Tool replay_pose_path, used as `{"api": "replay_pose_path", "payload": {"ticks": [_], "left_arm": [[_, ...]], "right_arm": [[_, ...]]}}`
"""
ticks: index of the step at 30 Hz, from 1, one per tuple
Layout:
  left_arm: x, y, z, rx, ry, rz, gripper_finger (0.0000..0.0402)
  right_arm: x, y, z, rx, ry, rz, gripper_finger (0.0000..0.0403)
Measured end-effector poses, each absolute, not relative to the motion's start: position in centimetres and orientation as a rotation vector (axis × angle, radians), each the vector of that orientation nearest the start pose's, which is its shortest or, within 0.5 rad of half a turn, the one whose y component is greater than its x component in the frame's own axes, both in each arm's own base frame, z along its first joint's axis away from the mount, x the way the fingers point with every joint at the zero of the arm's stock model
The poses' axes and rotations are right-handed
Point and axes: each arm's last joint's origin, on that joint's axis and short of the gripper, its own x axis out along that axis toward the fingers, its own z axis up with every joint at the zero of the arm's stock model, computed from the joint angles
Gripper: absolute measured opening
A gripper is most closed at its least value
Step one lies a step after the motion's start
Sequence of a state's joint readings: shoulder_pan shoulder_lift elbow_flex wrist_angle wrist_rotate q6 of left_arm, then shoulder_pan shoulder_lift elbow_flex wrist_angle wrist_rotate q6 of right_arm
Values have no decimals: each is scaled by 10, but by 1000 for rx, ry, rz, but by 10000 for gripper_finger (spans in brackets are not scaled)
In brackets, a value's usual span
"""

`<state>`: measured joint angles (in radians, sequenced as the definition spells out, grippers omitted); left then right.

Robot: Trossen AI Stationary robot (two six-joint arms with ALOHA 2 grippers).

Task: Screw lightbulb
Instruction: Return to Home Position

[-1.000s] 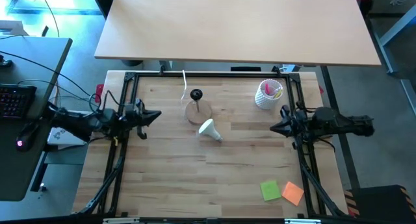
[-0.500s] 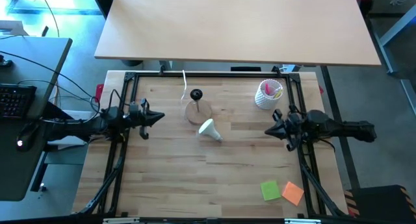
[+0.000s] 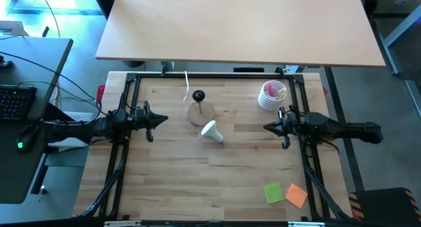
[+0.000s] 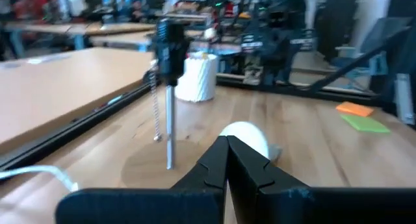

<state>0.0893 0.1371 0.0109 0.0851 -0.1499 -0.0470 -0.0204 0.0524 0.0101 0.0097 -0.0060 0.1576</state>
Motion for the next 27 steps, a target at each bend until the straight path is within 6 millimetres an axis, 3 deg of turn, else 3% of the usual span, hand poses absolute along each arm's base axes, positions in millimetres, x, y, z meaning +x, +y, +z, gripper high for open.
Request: {"api": "replay_pose_path", "payload": {"ticks": [20, 27], "left_arm": [[104, 15, 160, -114, 69, 287, 0], [96, 11, 171, -123, -64, 244, 0]], "right_arm": [[102, -2, 161, 123, 59, -19, 0], [97, 1, 169, 123, -34, 20, 0]]}}
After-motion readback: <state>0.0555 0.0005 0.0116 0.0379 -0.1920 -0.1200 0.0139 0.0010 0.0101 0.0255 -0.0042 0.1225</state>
